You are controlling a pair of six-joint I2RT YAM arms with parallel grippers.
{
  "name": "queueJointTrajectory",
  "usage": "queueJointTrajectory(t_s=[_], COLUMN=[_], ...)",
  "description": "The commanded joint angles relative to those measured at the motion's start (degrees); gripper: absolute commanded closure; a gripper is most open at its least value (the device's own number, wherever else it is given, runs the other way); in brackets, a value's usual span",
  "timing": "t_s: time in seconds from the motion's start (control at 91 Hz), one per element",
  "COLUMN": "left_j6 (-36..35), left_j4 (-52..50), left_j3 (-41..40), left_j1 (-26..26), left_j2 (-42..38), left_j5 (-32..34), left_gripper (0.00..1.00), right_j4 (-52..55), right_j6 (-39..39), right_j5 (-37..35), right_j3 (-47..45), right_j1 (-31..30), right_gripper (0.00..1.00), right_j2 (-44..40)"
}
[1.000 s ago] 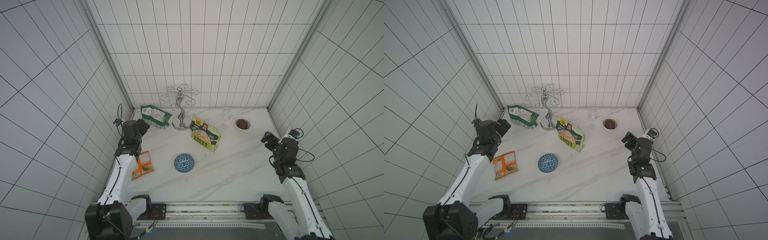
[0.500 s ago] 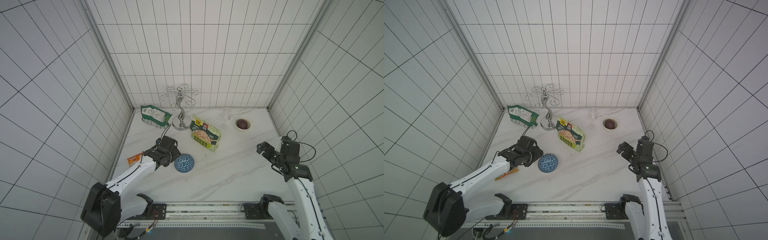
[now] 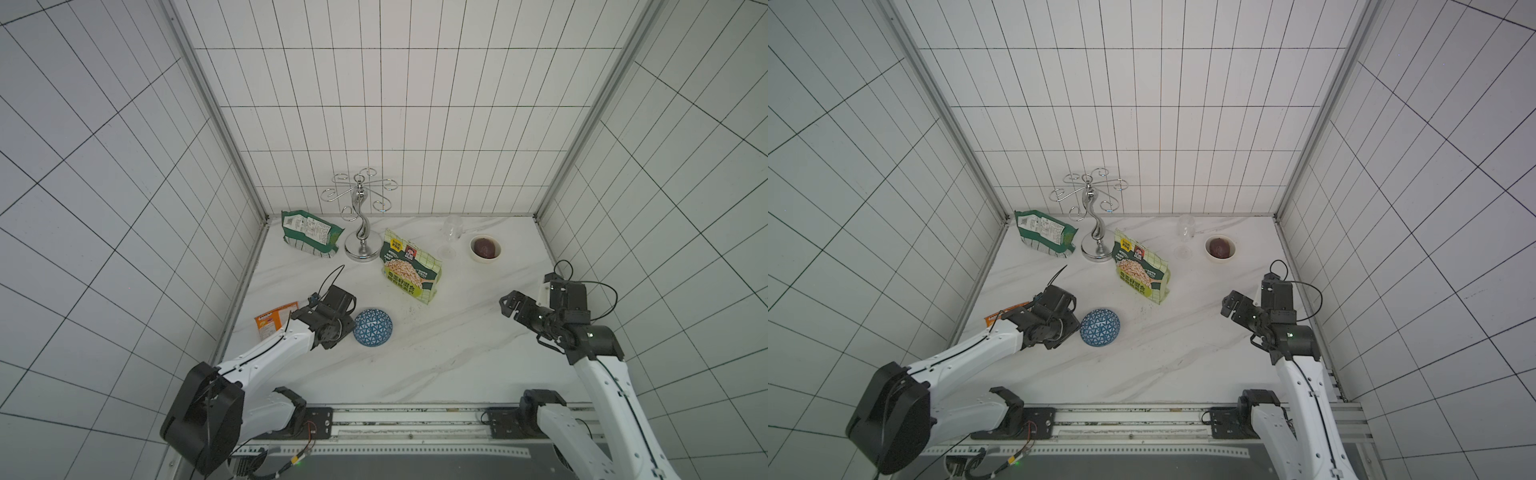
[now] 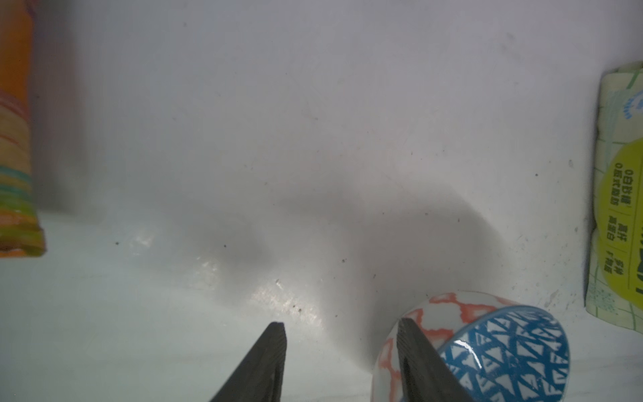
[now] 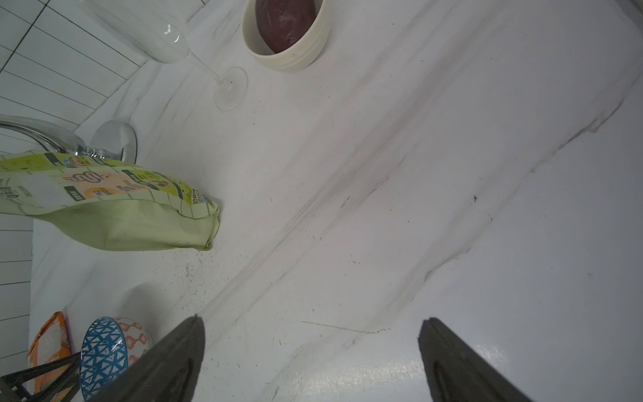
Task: Pour the oats into the breakfast bowl
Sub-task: Move the bowl to the center of the board.
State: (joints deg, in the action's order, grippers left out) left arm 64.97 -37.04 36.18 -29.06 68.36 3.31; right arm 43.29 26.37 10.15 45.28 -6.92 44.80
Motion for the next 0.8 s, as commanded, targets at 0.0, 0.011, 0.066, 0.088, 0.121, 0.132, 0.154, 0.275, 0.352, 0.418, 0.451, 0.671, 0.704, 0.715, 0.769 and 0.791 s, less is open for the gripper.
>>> queueJointTrajectory(t_s=[0.0,0.011,0.066,0.088,0.121,0.132,0.154,0.275,0.352,0.418,0.451,0.671,0.704,0.715,0.769,0.791], left_j6=[0.64,0.71,0.86,0.86,0.75,0.76,0.7,1.22,1.43,1.64,1.72,2.11,2.28,2.36,2.56,2.62], left_j4=[2.48,2.22,1.0,0.61,-0.23,-0.41,-0.78,-0.97,0.67,3.07,4.17,6.49,7.02,7.13,7.9,8.09], left_j3=[-0.29,-0.26,-0.01,0.08,0.28,0.33,0.48,-0.29,-1.82,-3.35,-3.83,-3.64,-3.51,-3.41,-2.76,-2.27], left_j1=[-0.89,-0.9,-0.91,-0.91,-0.91,-0.91,-0.91,-1.08,-1.54,-2.15,-2.63,-6.62,-7.16,-7.38,-8.26,-8.51], left_j2=[-2.54,-2.8,-4.09,-4.63,-5.58,-5.94,-6.61,-10.02,-11.24,-11.22,-10.74,-5.82,-5.14,-4.93,-3.97,-3.5], left_j5=[-1.66,-1.52,-0.67,-0.26,0.12,0.21,0.27,-1.21,-3.08,-5.1,-5.9,-6.89,-7.04,-7.15,-7.36,-7.31], left_gripper=[0.46,0.46,0.47,0.46,0.46,0.46,0.46,0.46,0.53,0.56,0.56,0.62,0.64,0.64,0.67,0.68], right_j4=[1.13,1.16,1.04,1.08,1.1,1.1,1.07,1.23,1.29,1.47,1.69,2.69,2.72,2.75,3.08,3.13], right_j6=[-0.48,-0.46,-0.42,-0.33,-0.23,-0.2,-0.25,-0.08,-0.01,-0.13,-0.23,-0.92,-1.01,-1.03,-1.14,-1.25], right_j5=[-3.44,-3.72,-4.99,-5.39,-5.82,-5.92,-6.02,-6.64,-7.61,-8.44,-8.81,-10.34,-10.59,-10.68,-11.2,-11.45], right_j3=[2.21,2.33,2.68,2.83,3.07,3.15,3.22,4.2,4.86,5.47,5.86,8.05,8.29,8.4,8.96,9.17], right_j1=[-4.12,-4.53,-6.45,-7.17,-7.97,-8.22,-8.69,-11.12,-12.61,-13.86,-14.4,-17.68,-18.13,-18.31,-19.15,-19.44], right_gripper=[0.01,0.01,0.01,0.01,0.01,0.01,0.01,0.01,0.01,0.01,0.01,0.01,0.01,0.01,0.01,0.01], right_j2=[1.22,1.28,2.16,2.41,2.96,3.17,3.43,4.75,5.23,5.74,6.0,7.72,7.98,8.0,8.56,8.78])
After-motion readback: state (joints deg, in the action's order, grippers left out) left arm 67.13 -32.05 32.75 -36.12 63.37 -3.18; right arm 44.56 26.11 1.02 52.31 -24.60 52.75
